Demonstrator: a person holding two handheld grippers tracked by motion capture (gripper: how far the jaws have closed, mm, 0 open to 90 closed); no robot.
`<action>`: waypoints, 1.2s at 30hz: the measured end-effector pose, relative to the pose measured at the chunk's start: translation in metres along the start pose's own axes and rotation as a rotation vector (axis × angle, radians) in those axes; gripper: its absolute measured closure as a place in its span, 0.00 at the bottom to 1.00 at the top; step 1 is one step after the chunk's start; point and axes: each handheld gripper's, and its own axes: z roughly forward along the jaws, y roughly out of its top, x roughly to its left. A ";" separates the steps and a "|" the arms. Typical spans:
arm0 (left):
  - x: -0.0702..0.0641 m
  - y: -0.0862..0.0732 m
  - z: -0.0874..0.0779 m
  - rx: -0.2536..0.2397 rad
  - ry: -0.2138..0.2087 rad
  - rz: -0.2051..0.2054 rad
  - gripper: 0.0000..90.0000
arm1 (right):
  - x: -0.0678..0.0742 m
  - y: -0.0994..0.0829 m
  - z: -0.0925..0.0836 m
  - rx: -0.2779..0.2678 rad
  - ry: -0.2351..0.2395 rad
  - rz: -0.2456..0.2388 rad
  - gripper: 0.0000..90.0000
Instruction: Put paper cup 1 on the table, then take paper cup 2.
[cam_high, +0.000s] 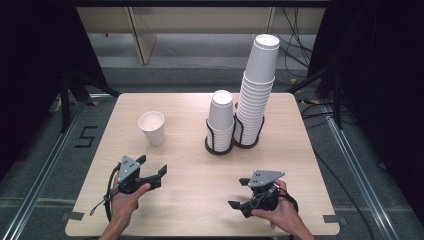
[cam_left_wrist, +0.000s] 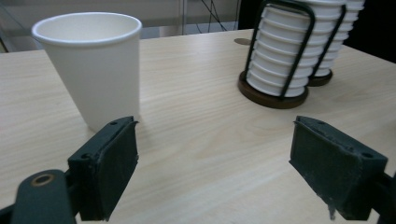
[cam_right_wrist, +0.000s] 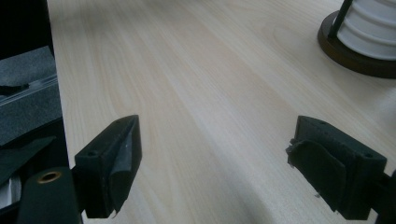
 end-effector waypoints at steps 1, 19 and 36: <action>-0.002 -0.002 -0.001 -0.004 -0.007 -0.001 0.16 | -0.001 0.000 0.000 -0.002 0.000 -0.004 0.19; -0.035 -0.040 -0.036 0.059 -0.086 0.040 0.16 | -0.007 0.001 -0.007 -0.032 -0.044 0.031 0.19; -0.038 -0.042 -0.031 0.050 -0.100 0.106 0.16 | -0.042 0.046 -0.072 -0.209 -0.262 0.117 0.20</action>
